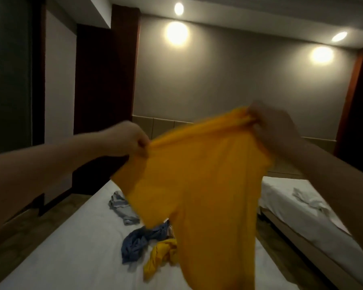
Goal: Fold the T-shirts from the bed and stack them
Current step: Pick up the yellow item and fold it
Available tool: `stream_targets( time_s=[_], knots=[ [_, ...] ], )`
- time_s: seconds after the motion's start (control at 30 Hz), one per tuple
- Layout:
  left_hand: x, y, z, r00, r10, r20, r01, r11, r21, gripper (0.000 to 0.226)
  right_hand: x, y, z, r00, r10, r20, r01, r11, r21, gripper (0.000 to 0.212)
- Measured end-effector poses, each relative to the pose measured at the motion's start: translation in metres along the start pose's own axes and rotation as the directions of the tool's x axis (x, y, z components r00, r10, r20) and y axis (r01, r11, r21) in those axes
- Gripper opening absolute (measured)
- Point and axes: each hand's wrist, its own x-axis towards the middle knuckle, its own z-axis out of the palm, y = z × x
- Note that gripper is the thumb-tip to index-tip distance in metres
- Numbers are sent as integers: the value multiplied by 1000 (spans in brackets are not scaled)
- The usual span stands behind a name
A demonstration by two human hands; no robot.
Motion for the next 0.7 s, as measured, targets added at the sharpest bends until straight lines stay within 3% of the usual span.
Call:
stream_targets(
  time_s=[0.1, 0.17, 0.23, 0.33, 0.4, 0.7],
  knots=[
    [1, 4, -11, 994, -2, -108, -1, 1000, -23, 24, 5, 8, -9, 998, 32, -59, -35, 998, -55, 44],
    [1, 6, -13, 979, -26, -204, 6, 995, -102, 24, 8, 10, -16, 989, 98, -115, -94, 995, 37, 30],
    [0, 5, -11, 961, -57, -270, 20, 990, -139, 24, 8, 12, -17, 991, 115, -66, -109, 990, 90, 21],
    [-3, -3, 2, 963, -66, -262, 49, 996, -71, 25, 5, 12, -10, 992, 26, 126, -43, 990, 132, 15],
    [-6, -8, 13, 968, -69, -242, 54, 996, -67, 28, 1, 11, -5, 988, 30, 154, -60, 979, 195, 14],
    [-15, -9, 22, 944, -171, -283, 28, 893, -448, 22, -9, 12, 3, 971, 196, 139, -232, 912, 338, 27]
  ],
)
